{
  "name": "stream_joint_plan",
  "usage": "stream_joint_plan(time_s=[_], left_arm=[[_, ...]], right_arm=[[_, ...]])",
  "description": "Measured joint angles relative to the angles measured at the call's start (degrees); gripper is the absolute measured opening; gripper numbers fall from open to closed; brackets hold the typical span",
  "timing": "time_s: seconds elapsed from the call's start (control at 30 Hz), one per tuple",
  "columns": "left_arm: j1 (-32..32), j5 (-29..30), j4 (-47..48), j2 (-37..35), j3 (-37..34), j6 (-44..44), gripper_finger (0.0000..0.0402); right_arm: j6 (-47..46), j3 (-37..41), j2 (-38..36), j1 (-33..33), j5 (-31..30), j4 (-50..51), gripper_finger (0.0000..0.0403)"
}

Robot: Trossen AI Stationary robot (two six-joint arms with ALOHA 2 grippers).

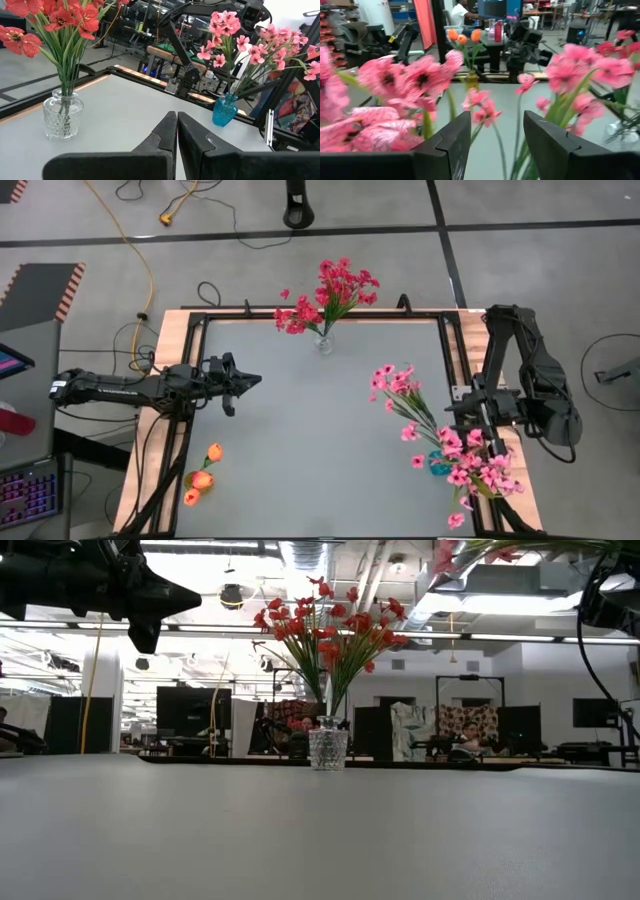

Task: Sort flowers into vase by color
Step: Put the pink flowers into the blue vase

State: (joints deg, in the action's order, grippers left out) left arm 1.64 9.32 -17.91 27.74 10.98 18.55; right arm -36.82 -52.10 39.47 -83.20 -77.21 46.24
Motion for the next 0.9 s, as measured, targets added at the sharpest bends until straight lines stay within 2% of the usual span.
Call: stream_joint_plan(time_s=[0.63,0.9], left_arm=[[-0.01,0.1,-0.04,-0.01,0.0,-0.04,0.0],[0.0,0.11,-0.04,-0.01,0.0,-0.07,0.0]], right_arm=[[2.37,-0.02,-11.05,8.88,-0.43,-1.73,0.0207],[2.26,-0.02,-15.63,12.12,2.04,-3.69,0.0207]])
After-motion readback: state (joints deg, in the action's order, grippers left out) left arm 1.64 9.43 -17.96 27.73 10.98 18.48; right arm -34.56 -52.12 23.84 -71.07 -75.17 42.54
